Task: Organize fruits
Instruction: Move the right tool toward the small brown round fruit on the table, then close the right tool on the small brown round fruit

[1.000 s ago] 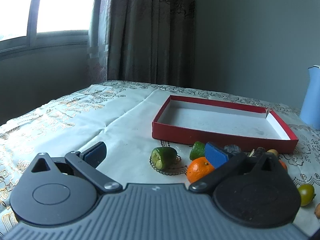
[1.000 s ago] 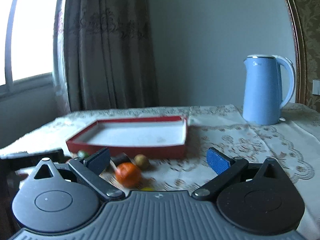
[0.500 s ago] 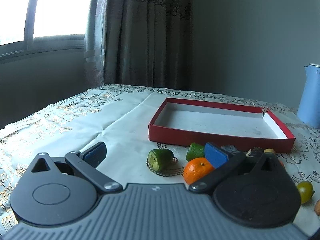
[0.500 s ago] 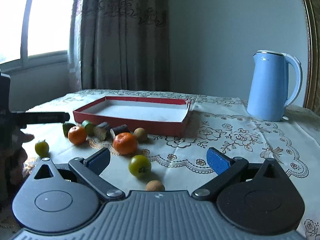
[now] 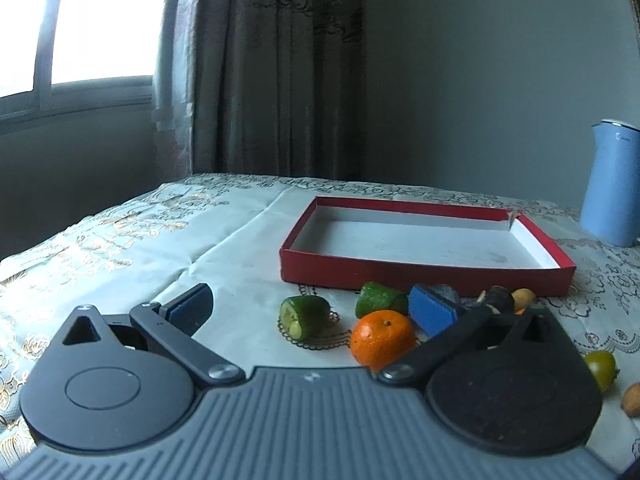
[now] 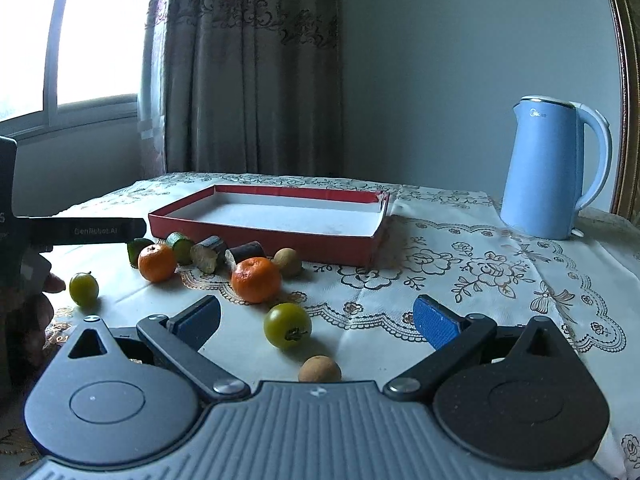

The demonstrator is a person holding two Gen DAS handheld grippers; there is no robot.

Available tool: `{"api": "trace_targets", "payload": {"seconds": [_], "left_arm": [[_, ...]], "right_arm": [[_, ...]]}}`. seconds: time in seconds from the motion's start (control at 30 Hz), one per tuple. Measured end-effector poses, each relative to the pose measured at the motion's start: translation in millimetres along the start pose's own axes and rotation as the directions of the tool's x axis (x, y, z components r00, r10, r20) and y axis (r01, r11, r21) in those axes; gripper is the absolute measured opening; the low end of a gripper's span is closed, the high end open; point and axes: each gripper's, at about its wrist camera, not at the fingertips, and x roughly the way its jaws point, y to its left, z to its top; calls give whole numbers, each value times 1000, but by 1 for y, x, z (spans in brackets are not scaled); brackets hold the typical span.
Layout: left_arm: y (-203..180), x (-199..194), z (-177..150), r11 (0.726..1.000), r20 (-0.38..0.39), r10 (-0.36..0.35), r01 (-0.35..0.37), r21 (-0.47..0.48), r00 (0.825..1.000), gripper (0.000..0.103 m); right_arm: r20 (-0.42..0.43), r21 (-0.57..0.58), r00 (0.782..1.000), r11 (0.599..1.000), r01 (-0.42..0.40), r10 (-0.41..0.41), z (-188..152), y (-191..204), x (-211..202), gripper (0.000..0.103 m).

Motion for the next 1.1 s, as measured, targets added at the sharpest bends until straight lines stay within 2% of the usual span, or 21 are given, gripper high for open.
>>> {"api": "trace_targets", "payload": {"seconds": [0.2,0.47,0.57,0.6,0.67,0.7,0.73,0.93,0.97,1.03,1.1], "left_arm": [[0,-1,0,1000,-2,-2,2,-3,1000,103],[0,-2,0,1000,-2,6,-6,-13,1000,103],[1,-1,0,1000,-4,9,-9,-16,1000,103],[0,-1,0,1000,-7,10,-10,-14,1000,103],[0,-1,0,1000,-7,11,-11,-11,1000,103],[1,-1,1,1000,-7,12,-12,-12,1000,103],[1,0,1,1000,-9,12,-12,-13,1000,103],[2,1,0,1000,-18,11,-11,-17,1000,103],[2,1,0,1000,-19,11,-12,-17,1000,103],[1,2,0,1000,-20,12,-12,-18,1000,103],[2,2,0,1000,-22,11,-11,-18,1000,103]], "right_arm": [[-15,-15,1000,1000,0,-1,0,0,1,103],[-88,8,996,1000,-25,26,-4,-3,10,103],[-115,17,993,999,-29,30,-6,-5,15,98],[-125,18,992,999,-32,34,-6,-5,17,94],[-143,29,989,999,-41,44,-7,-6,20,75],[-164,38,985,998,-45,51,-7,-8,23,56],[-186,50,981,997,-50,59,-8,-9,26,46],[-246,58,968,997,-42,55,-10,-9,35,42],[-248,49,968,998,-35,46,-11,-8,35,40],[-247,35,969,999,-14,22,-10,-8,34,25],[-248,41,969,999,-15,25,-11,-10,34,25]]}}
